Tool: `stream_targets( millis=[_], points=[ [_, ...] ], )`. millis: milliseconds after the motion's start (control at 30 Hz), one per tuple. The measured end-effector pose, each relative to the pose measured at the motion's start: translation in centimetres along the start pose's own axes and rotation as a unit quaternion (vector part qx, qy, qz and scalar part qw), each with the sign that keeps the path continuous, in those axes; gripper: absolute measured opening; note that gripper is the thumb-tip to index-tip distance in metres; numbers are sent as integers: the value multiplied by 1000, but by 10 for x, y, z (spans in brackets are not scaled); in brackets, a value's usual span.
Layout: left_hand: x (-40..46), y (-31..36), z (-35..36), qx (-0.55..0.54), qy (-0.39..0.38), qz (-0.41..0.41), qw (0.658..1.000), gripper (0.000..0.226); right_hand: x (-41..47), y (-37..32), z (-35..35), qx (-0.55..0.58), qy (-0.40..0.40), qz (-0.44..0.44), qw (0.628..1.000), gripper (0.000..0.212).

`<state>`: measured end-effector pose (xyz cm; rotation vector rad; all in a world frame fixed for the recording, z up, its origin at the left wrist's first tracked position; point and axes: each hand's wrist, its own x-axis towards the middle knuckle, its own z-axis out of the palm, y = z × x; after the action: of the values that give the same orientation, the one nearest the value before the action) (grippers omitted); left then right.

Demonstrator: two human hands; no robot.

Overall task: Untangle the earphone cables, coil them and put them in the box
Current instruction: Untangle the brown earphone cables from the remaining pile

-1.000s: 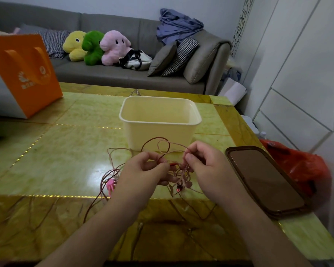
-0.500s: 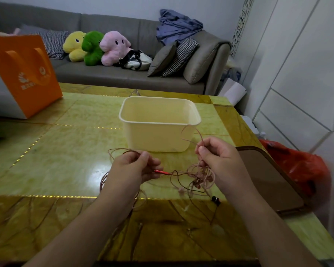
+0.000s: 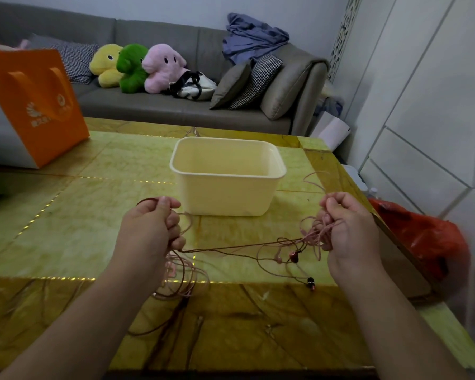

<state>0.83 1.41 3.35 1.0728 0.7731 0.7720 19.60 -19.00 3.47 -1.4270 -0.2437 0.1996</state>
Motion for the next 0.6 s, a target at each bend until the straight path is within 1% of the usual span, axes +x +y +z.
stream_targets(
  millis=[167,233,267,300,333,400,433,533,600],
  points=[
    [11,-2,-9,103,29,19,994,28,10,1,-8,5,90,-17,996,41],
    [17,-6,-13,185,52,29,981,29,11,1,-12,4,113,-11,994,39],
    [18,-8,-14,241,64,45,967,29,11,1,-13,9,123,-5,992,37],
    [19,-8,-15,307,71,68,947,29,10,1,-14,18,131,3,991,35],
    [18,-8,-15,378,67,92,919,29,10,1,-15,29,134,13,990,34],
    [14,-9,-16,512,47,117,850,27,11,2,-14,69,124,43,989,31],
    [13,-11,-17,565,37,114,816,23,11,3,-14,88,112,58,988,29],
    [7,-18,-16,669,-28,77,739,9,6,3,-6,119,72,89,986,28],
    [0,-22,-14,706,-68,59,703,8,-1,0,2,131,47,102,985,27]
  ],
)
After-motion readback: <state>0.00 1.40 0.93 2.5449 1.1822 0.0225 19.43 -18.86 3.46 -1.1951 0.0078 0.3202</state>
